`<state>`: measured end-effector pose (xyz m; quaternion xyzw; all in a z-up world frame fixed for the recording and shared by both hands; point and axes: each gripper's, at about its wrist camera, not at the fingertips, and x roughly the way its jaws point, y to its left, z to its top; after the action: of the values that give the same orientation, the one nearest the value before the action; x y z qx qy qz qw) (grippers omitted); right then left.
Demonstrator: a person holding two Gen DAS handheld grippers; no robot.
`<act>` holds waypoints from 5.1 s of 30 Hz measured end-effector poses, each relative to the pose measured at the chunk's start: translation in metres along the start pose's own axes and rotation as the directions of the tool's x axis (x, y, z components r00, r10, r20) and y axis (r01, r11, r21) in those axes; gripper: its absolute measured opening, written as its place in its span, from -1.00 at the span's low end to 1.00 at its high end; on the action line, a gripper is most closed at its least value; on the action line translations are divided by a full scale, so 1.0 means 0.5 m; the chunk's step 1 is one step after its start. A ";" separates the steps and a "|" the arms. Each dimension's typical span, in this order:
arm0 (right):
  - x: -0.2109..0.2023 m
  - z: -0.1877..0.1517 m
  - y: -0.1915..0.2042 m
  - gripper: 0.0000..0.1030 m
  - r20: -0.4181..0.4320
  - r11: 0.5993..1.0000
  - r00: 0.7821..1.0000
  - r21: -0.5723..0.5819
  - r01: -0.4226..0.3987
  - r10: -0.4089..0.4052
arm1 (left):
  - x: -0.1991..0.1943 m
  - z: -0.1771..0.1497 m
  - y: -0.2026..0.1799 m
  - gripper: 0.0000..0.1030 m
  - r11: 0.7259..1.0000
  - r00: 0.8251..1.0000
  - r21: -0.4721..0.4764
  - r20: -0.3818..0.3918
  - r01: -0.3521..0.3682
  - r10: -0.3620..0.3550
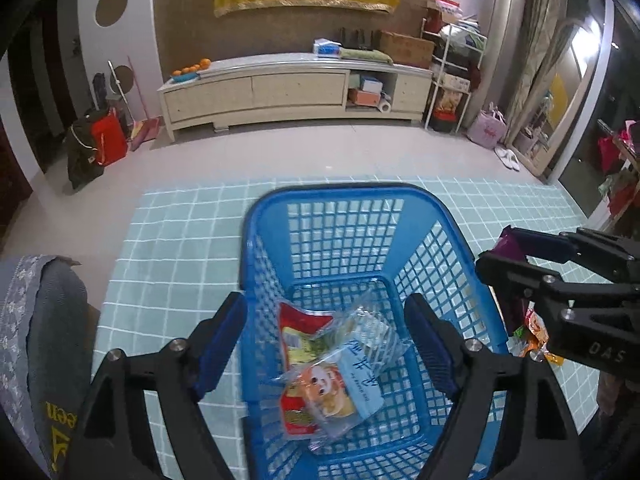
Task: Organize snacks
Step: 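Open the left gripper over the basket while right drops the purple pouch in, then move both grippers back over the snack pile, then grasp the orange stick snack with left while right grasps the red pouch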
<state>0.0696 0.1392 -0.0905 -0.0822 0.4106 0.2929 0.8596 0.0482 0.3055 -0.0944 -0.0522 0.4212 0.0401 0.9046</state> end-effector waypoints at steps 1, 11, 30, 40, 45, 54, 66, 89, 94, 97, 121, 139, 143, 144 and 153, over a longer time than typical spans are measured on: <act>0.002 0.004 0.007 0.06 -0.003 1.000 1.000 -0.004 -0.006 0.006 | -0.003 -0.001 0.004 0.53 1.000 1.000 -0.001 0.001 -0.005 0.005; 0.056 0.036 0.050 0.06 -0.047 0.999 0.999 -0.051 -0.005 0.003 | -0.005 -0.012 0.059 0.53 0.999 1.000 -0.048 0.005 -0.024 0.024; 0.065 0.036 0.071 0.85 -0.016 0.998 1.000 -0.061 0.008 -0.009 | -0.021 -0.032 0.076 0.53 0.997 0.999 -0.073 0.014 -0.031 0.032; -0.038 -0.008 0.024 0.87 0.043 0.999 0.999 -0.007 0.031 -0.031 | -0.081 -0.033 -0.001 0.53 1.000 0.998 -0.031 0.060 -0.004 0.005; -0.089 -0.031 -0.010 0.87 0.058 0.999 0.997 0.015 0.052 -0.052 | -0.113 -0.037 -0.055 0.53 1.000 0.997 -0.001 0.081 0.014 -0.014; -0.180 -0.086 -0.107 0.87 0.078 0.990 0.990 0.088 0.109 -0.116 | -0.135 -0.045 -0.175 0.64 0.995 0.994 0.090 0.088 0.052 -0.060; -0.254 -0.163 -0.226 0.88 0.078 0.971 0.980 0.165 0.170 -0.185 | -0.098 -0.060 -0.342 0.67 0.973 0.990 0.184 0.011 0.138 -0.143; -0.171 -0.325 -0.404 0.88 -0.107 0.949 0.982 0.259 0.181 -0.158 | 0.103 -0.140 -0.529 0.66 0.921 0.963 0.333 -0.240 0.203 -0.126; -0.153 -0.339 -0.426 0.88 -0.135 0.943 0.979 0.277 0.184 -0.152 | 0.150 -0.149 -0.544 0.58 0.913 0.953 0.357 -0.286 0.199 -0.096; -0.141 -0.343 -0.436 0.88 -0.146 0.940 0.978 0.284 0.187 -0.150 | 0.176 -0.153 -0.553 0.49 0.905 0.949 0.378 -0.306 0.192 -0.073; -0.122 -0.318 -0.446 0.88 -0.175 0.936 0.975 0.300 0.183 -0.135 | 0.163 -0.193 -0.512 -0.73 0.929 0.933 0.294 -0.338 0.227 -0.121; -0.006 -0.258 -0.408 0.88 -0.260 0.920 0.965 0.387 0.069 0.037 | 0.081 -0.138 -0.420 -0.73 0.976 0.977 0.175 -0.190 0.133 -0.099; 0.043 -0.243 -0.407 0.88 -0.307 0.920 0.949 0.386 0.063 0.064 | 0.092 -0.125 -0.403 -0.73 0.982 0.978 0.148 -0.187 0.118 -0.089; 0.052 -0.242 -0.407 0.88 -0.317 0.920 0.946 0.387 0.062 0.070 | 0.094 -0.124 -0.399 -0.73 0.982 0.978 0.146 -0.188 0.117 -0.088; 0.130 -0.250 -0.411 0.73 -0.396 0.916 0.909 0.398 0.045 0.127 | 0.119 -0.118 -0.402 -0.73 0.981 0.978 0.155 -0.191 0.112 -0.081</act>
<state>0.1366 -0.0477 -0.2409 0.0431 0.6358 0.1974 0.7449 0.0651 0.1006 -0.1657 -0.0010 0.5019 -0.0442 0.8638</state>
